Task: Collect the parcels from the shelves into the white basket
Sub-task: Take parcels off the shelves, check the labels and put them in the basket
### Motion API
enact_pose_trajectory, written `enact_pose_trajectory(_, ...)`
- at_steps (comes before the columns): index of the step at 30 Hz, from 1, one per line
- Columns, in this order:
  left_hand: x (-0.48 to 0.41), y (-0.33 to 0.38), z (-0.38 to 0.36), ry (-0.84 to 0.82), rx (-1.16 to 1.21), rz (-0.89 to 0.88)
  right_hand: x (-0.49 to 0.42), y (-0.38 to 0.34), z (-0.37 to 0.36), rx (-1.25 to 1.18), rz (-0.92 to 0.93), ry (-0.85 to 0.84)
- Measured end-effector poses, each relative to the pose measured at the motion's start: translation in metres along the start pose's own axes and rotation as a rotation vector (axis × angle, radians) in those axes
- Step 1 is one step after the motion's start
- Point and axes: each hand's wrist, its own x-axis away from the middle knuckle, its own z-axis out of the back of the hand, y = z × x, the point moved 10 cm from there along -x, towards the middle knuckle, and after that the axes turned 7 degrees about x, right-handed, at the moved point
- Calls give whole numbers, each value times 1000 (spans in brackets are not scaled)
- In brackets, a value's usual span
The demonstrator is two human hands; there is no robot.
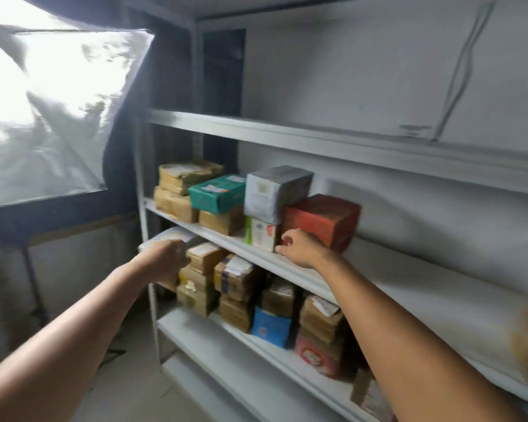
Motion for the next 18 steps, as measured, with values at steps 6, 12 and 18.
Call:
enact_pose_trajectory(6, -23, 100, -59, -65, 152, -119, 13, 96, 49, -126, -152, 157)
enact_pose_trajectory(12, -63, 151, -108, -125, 296, -185, -5, 144, 65, -202, -289, 293)
enact_pose_trajectory(18, -129, 192, -137, -97, 495, -270, -53, 164, 55, -412, -456, 398)
